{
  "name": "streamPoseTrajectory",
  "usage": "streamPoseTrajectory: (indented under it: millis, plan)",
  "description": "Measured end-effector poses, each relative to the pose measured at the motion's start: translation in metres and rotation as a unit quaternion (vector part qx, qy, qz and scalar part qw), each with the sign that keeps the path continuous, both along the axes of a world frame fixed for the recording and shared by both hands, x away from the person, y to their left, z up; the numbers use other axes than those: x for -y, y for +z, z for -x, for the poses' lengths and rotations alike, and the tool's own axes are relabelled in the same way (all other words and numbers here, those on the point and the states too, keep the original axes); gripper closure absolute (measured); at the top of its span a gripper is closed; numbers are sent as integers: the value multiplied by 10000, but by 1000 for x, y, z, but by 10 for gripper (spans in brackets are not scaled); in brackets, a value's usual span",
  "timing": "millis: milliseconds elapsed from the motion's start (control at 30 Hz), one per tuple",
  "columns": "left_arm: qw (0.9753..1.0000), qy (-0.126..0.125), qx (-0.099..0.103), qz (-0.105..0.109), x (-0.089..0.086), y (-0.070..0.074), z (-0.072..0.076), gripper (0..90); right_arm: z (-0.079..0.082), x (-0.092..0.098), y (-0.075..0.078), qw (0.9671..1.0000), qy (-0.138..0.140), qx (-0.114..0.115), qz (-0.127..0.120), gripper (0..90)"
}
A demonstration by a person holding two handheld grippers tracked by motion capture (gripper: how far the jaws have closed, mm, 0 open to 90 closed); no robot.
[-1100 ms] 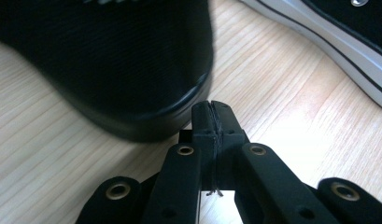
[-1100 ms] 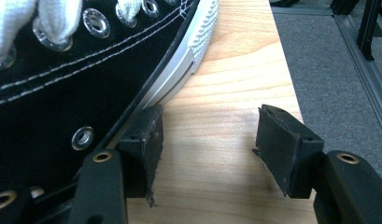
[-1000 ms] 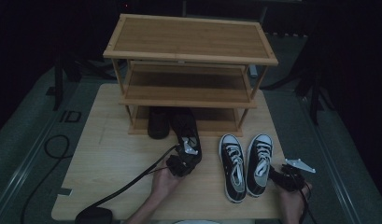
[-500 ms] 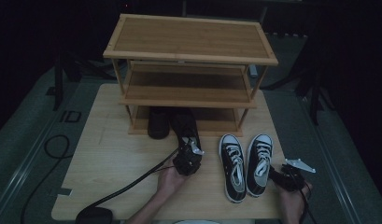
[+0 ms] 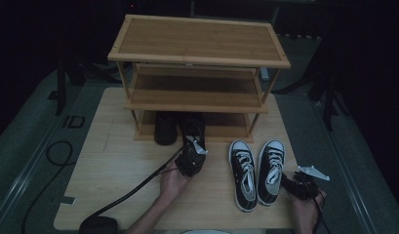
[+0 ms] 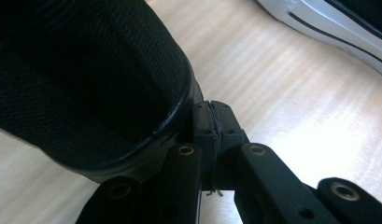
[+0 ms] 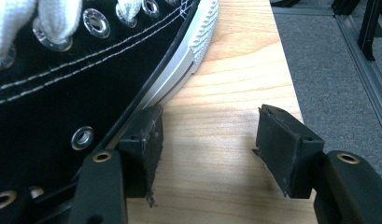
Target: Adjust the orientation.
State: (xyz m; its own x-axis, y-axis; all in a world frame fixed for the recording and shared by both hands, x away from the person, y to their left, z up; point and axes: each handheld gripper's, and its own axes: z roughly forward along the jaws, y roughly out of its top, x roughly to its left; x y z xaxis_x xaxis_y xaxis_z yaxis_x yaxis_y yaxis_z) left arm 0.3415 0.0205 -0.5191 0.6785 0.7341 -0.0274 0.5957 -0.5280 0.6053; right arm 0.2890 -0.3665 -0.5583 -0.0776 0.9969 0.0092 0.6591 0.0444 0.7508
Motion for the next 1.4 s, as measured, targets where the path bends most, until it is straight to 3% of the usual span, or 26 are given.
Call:
streamPoseTrajectory:
  millis: [467, 567, 900, 1400]
  plan:
    - [9998, -3, -75, 168, -4, 3, -12, 900, 0, 0, 0, 10000, 2, 0, 2, 407]
    - [9999, 147, 51, 50, -6, 4, -15, 900, 0, 0, 0, 10000, 2, 0, 0, 407]
    - [9990, 430, 112, 51, -17, 7, -32, 900, 0, 0, 0, 10000, 2, 0, 2, 407]
    - [9986, 508, 139, 111, -15, 5, -46, 900, 0, 0, 0, 10000, 7, 0, -2, 406]
